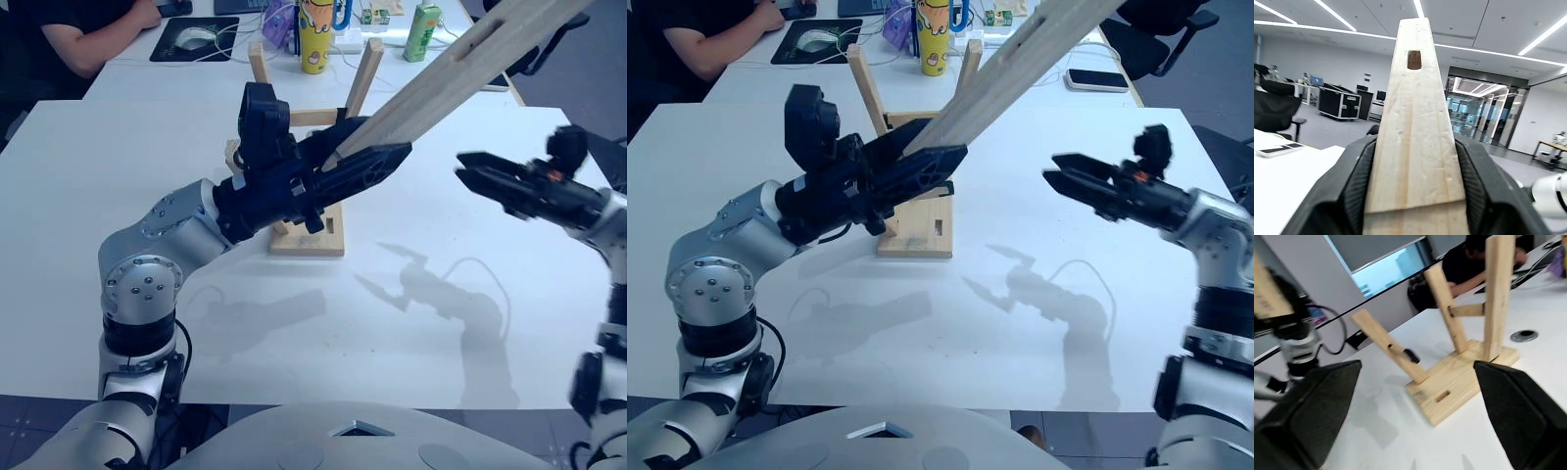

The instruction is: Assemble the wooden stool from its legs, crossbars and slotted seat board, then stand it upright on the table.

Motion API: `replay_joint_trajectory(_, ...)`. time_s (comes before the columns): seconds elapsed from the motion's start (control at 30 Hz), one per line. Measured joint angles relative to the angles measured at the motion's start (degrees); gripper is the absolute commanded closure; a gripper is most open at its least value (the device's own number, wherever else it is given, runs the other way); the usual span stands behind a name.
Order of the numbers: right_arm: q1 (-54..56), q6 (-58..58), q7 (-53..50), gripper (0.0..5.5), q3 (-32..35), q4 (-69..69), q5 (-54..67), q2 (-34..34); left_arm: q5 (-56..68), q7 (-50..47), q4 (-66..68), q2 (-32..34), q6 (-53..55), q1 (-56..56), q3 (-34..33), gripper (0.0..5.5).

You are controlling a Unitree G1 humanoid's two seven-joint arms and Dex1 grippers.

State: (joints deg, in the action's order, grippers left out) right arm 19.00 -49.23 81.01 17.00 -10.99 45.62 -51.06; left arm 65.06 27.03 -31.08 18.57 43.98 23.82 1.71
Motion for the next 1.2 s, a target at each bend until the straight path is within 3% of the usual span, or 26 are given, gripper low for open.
replay_joint_trajectory(0.17,1.71,-3.38,3.29,1.26,0.19,1.15,4.69,-0.52,-3.61,6.09,3.82,2.39,0.43,-3.03,3.03,3.44)
replay_joint_trajectory(0.43,6.77,-8.46,-2.80,1.26,4.75,1.93,13.04,3.24,-7.28,11.55,6.05,3.20,0.47,-5.45,6.10,3.44)
replay_joint_trajectory(0.8,6.78,-11.17,-3.40,1.26,4.92,4.28,16.33,4.22,-9.43,13.56,7.26,3.51,1.55,-5.88,7.07,3.44)
replay_joint_trajectory(1.2,6.59,-10.60,-1.76,3.25,0.10,5.58,14.95,4.03,-10.32,13.27,6.63,2.74,2.75,-6.84,8.31,3.44)
